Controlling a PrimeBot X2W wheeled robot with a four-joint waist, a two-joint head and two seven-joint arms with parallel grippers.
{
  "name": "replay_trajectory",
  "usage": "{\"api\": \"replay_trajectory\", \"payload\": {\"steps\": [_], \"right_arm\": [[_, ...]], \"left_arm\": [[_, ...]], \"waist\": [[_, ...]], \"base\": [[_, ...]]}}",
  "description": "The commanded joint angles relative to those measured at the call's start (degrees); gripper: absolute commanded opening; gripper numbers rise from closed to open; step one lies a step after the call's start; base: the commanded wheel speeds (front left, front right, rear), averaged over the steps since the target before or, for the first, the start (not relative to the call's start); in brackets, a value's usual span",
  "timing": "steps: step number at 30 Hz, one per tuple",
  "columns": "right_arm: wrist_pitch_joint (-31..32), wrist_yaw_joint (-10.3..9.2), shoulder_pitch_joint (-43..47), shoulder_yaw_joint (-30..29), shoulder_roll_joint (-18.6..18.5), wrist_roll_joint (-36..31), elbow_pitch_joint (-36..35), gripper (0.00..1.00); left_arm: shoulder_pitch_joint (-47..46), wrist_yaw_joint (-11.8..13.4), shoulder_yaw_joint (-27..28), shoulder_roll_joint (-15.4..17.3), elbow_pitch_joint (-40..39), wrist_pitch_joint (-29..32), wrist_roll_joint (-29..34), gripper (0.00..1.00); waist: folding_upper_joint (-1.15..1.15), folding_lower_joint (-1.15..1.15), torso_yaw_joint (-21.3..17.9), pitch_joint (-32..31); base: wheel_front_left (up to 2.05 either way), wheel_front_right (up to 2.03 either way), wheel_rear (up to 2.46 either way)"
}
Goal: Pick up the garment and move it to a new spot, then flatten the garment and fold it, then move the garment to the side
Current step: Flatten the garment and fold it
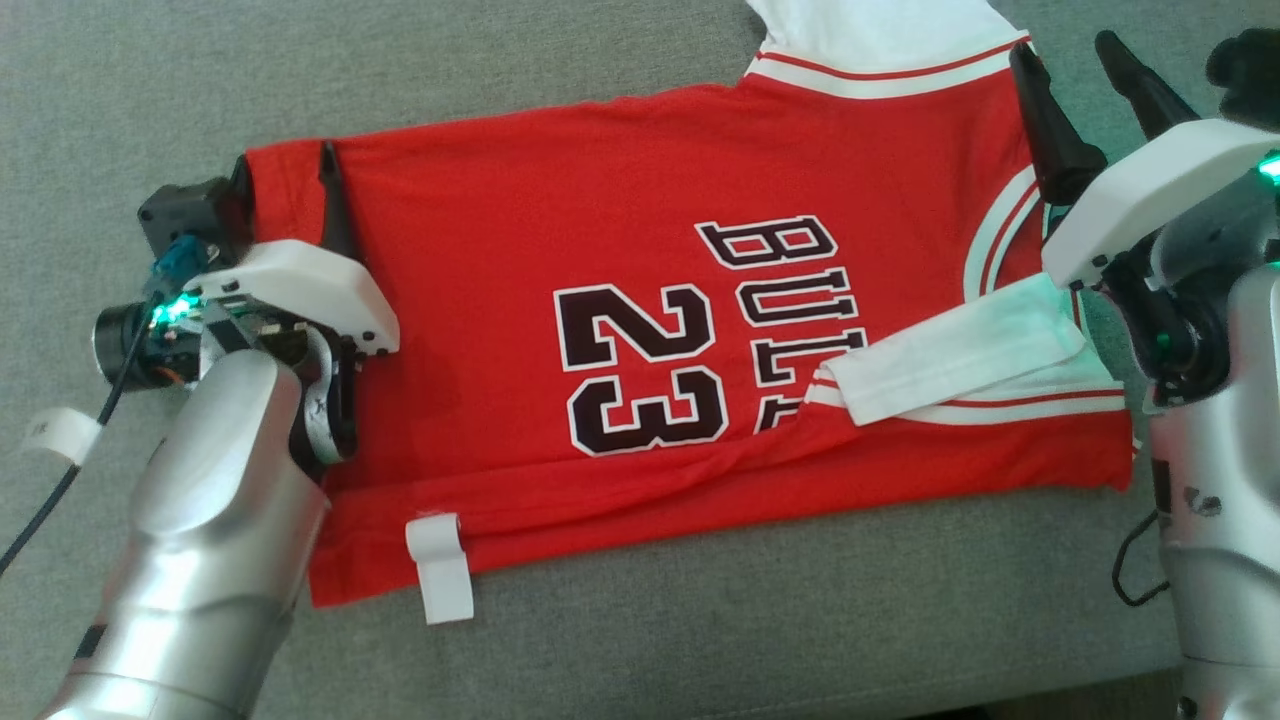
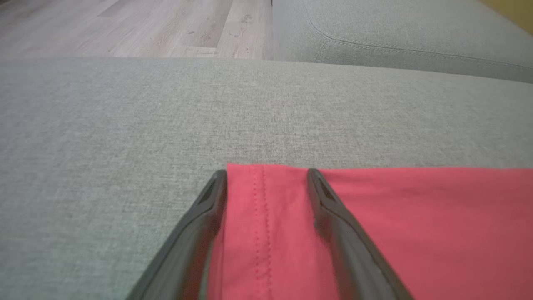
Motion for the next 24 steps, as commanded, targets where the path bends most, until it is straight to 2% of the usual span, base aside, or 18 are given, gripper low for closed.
{"api": "replay_trajectory", "payload": {"steps": [1, 10, 11, 12, 14, 15, 18, 24], "right_arm": [[-0.3, 0.39, -0.2, 0.5, -0.5, 0.7, -1.9, 1.0], [-0.2, 0.39, 0.6, 0.0, -0.6, 0.8, -2.5, 1.0], [0.0, 0.39, 0.7, 0.0, -0.5, 0.8, -2.6, 1.0], [0.2, 0.39, 0.7, 0.0, -0.5, 0.9, -2.7, 1.0], [0.5, 0.39, 0.7, -0.1, -0.4, 0.9, -2.9, 1.0], [0.7, 0.39, 0.7, 0.0, -0.3, 1.0, -3.0, 1.0], [1.1, 0.39, 0.6, 0.0, -0.3, 1.1, -3.2, 1.0], [3.4, 0.39, -1.4, 0.1, -1.2, 2.1, -2.7, 1.0]], "left_arm": [[-0.2, 0.9, 2.3, 0.9, 0.5, -0.3, -0.5, 1.0], [1.5, 0.9, 3.0, 0.8, 0.1, 1.7, -2.8, 1.0], [1.6, 1.0, 3.2, 0.9, -0.1, 1.8, -3.0, 0.95], [1.7, 1.1, 3.3, 1.0, -0.2, 2.1, -3.1, 0.7], [1.8, 1.2, 3.4, 1.1, -0.2, 2.7, -3.6, 0.34], [1.8, 1.0, 3.3, 1.2, 0.0, 3.3, -3.7, 0.0], [1.8, 0.4, 3.0, 0.9, 0.4, 4.6, -4.4, 0.0], [1.9, -0.4, 2.8, 0.2, -0.6, 3.1, -4.8, 0.0]], "waist": [[0.0, -0.01, 0.1, 0.1], [0.0, -0.01, 0.6, -0.2], [0.0, -0.01, 0.6, -0.1], [0.0, -0.01, 0.6, 0.1], [0.0, -0.01, 0.6, 0.5], [0.0, -0.01, 0.5, 0.8], [0.0, -0.01, 0.5, 1.3], [0.0, -0.01, 1.3, 2.0]], "base": [[0.0, 0.0, 0.0], [0.0, 0.0, 0.0], [0.0, 0.0, 0.0], [0.0, 0.0, 0.0], [0.0, 0.0, 0.0], [0.0, 0.0, 0.0], [0.0, 0.0, 0.0], [0.0, 0.0, 0.0]]}}
